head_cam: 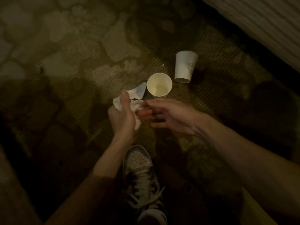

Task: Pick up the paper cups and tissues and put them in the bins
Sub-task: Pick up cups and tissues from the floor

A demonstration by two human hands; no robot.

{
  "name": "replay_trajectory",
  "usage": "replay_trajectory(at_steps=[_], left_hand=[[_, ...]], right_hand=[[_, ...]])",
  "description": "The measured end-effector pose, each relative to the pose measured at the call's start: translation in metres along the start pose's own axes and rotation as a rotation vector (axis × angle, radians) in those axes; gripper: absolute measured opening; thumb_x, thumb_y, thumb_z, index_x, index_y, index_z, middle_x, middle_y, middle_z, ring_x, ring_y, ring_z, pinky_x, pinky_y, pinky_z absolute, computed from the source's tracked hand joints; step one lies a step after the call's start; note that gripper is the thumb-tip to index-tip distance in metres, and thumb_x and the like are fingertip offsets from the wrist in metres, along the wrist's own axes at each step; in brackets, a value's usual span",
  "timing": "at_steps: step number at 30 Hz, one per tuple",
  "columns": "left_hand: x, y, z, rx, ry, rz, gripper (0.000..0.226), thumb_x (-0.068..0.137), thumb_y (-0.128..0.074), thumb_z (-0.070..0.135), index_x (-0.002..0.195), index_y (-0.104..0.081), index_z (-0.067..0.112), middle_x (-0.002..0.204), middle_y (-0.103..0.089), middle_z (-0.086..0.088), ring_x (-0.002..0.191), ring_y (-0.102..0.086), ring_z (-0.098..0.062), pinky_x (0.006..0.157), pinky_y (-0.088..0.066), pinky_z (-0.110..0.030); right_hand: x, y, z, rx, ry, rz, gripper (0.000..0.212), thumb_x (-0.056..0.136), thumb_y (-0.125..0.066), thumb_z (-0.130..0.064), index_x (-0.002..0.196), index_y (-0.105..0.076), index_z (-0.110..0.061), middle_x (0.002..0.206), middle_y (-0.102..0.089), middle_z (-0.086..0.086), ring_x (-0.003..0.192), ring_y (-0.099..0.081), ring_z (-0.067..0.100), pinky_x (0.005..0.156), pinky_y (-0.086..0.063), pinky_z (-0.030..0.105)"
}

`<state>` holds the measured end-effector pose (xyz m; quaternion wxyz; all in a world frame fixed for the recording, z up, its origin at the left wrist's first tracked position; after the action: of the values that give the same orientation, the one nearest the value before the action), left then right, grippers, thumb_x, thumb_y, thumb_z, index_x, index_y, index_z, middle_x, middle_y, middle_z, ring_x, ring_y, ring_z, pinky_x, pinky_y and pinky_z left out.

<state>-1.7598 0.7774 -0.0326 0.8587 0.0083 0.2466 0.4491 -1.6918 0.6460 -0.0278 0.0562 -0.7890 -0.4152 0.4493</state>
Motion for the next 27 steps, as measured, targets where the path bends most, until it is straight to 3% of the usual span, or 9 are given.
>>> replay_trajectory(at_steps=[5,7,9,13,15,17,19,23,27], left_hand=[[0.067,-0.002,0.003,0.399,-0.281,-0.083,0.048,0.095,-0.037,0.061,0.086,-0.064,0.022,0.069,-0.069,0.012,0.070,-0.067,-0.004,0.059,-0.046,-0.020],[0.087,-0.013,-0.004,0.632,-0.361,-0.164,0.058,0.091,-0.031,0.069,0.114,-0.059,0.025,0.109,-0.066,0.004,0.099,-0.064,-0.014,0.074,-0.046,-0.030],[0.097,-0.026,-0.017,0.933,-0.463,-0.301,0.053,0.096,-0.033,0.064,0.135,-0.046,0.030,0.139,-0.046,-0.008,0.116,-0.054,-0.025,0.077,-0.042,-0.037],[0.085,-0.039,-0.033,1.257,-0.754,-0.390,0.043,0.098,-0.048,0.049,0.125,-0.056,0.017,0.123,-0.053,-0.014,0.100,-0.059,-0.032,0.064,-0.040,-0.035],[0.084,-0.037,-0.031,1.177,-0.688,-0.313,0.043,0.100,-0.045,0.049,0.113,-0.062,0.012,0.109,-0.059,-0.011,0.095,-0.060,-0.030,0.066,-0.037,-0.033],[0.088,-0.028,-0.026,0.974,-0.407,-0.237,0.056,0.099,-0.032,0.060,0.100,-0.063,0.013,0.095,-0.062,-0.006,0.090,-0.063,-0.026,0.072,-0.039,-0.033],[0.084,-0.025,-0.018,0.783,-0.215,-0.211,0.077,0.091,-0.014,0.075,0.089,-0.062,0.015,0.087,-0.065,-0.005,0.087,-0.064,-0.025,0.079,-0.044,-0.036],[0.068,-0.027,-0.002,0.633,-0.144,-0.226,0.095,0.084,-0.002,0.081,0.092,-0.062,0.008,0.082,-0.065,-0.005,0.084,-0.062,-0.016,0.095,-0.046,-0.043],[0.062,-0.028,0.000,0.471,-0.215,-0.274,0.066,0.104,-0.024,0.053,0.065,-0.058,0.014,0.059,-0.063,0.004,0.057,-0.060,-0.004,0.059,-0.046,-0.027]], right_hand=[[0.005,0.032,0.009,-0.136,-0.103,0.278,0.034,0.088,-0.066,-0.044,0.103,-0.066,-0.013,0.086,-0.070,0.003,0.081,-0.071,0.017,0.076,-0.056,0.034],[0.005,0.051,0.011,-0.249,-0.109,0.449,0.041,0.082,-0.073,-0.046,0.106,-0.064,-0.014,0.086,-0.069,0.004,0.080,-0.068,0.017,0.074,-0.058,0.034],[0.005,0.067,0.010,-0.354,-0.087,0.591,0.046,0.075,-0.081,-0.042,0.105,-0.056,-0.016,0.087,-0.067,0.004,0.074,-0.065,0.015,0.063,-0.056,0.029],[0.013,0.089,0.006,-0.446,-0.069,0.656,0.031,0.080,-0.077,-0.015,0.096,-0.051,-0.019,0.088,-0.063,0.005,0.069,-0.060,0.015,0.047,-0.047,0.024],[0.015,0.103,0.001,-0.494,-0.065,0.736,0.015,0.086,-0.067,-0.010,0.096,-0.057,-0.016,0.087,-0.064,0.006,0.073,-0.062,0.017,0.052,-0.047,0.027],[0.011,0.120,-0.009,-0.488,-0.026,0.871,0.013,0.086,-0.063,-0.011,0.096,-0.059,-0.017,0.096,-0.066,0.008,0.084,-0.064,0.021,0.063,-0.049,0.031],[0.002,0.135,-0.020,-0.400,0.037,0.999,0.023,0.082,-0.066,-0.020,0.103,-0.056,-0.021,0.106,-0.065,0.008,0.089,-0.062,0.022,0.065,-0.047,0.030],[0.000,0.146,-0.030,-0.191,0.109,1.066,0.059,0.073,-0.071,-0.054,0.119,-0.050,-0.023,0.120,-0.057,0.002,0.091,-0.054,0.016,0.066,-0.042,0.030],[0.014,0.144,-0.032,-0.148,0.141,1.024,0.102,0.069,-0.074,-0.063,0.150,-0.029,-0.020,0.144,-0.044,0.008,0.121,-0.050,0.027,0.080,-0.043,0.037]])
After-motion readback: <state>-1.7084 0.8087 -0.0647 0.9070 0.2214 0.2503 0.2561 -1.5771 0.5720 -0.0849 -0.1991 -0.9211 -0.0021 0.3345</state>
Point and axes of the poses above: each hand's wrist, its own x-axis towards the middle knuckle, its own y-axis out of the back of the hand, z = x × y, the point moved 5 cm from there along x, towards the middle knuckle
